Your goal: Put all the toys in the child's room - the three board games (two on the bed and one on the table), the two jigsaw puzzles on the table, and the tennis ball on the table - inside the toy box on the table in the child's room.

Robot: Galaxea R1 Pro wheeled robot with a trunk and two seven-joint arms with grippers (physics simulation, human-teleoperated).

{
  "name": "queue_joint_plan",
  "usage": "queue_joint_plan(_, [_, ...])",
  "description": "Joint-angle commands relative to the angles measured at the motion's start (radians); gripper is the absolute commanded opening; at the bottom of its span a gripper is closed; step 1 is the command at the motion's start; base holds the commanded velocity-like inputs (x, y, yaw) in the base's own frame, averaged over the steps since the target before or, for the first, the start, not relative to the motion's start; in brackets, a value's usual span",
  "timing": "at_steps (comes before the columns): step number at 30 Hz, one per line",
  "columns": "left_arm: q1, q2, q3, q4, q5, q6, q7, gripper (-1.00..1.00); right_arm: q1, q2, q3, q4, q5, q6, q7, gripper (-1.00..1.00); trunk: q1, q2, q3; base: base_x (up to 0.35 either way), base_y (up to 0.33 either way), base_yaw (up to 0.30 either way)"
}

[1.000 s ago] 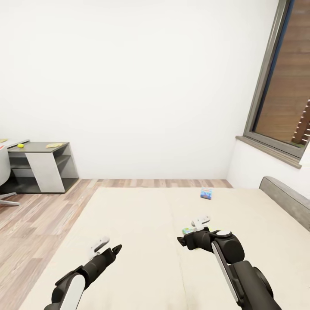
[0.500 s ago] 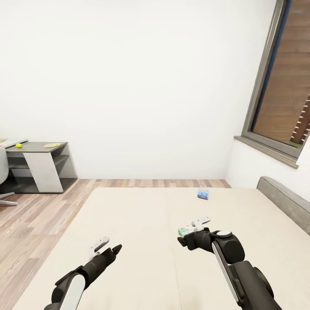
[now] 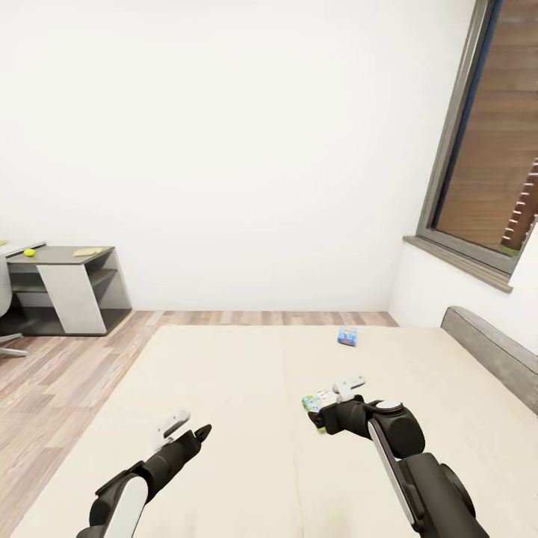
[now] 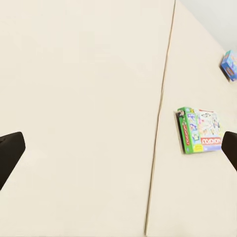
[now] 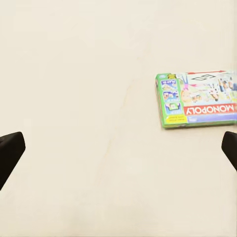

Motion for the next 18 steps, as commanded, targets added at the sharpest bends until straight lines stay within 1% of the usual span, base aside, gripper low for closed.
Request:
queue_joint_plan(1, [-0.001,-0.001,0.001,-0.002,0.011,0.006,0.008,1.0,-0.001,-0.001,0.001,-0.001,0.011,0.003,0.008,1.0,0.0,-0.001,-0.001,0.0,-0.09,0.0])
queue_joint_plan(18, [-0.001,-0.001,0.001,-0.002,0.011,0.006,0.008,1.0,-0.001,-0.001,0.001,-0.001,0.011,0.003,0.008,1.0,0.0,-0.001,-0.001,0.0,-0.09,0.0])
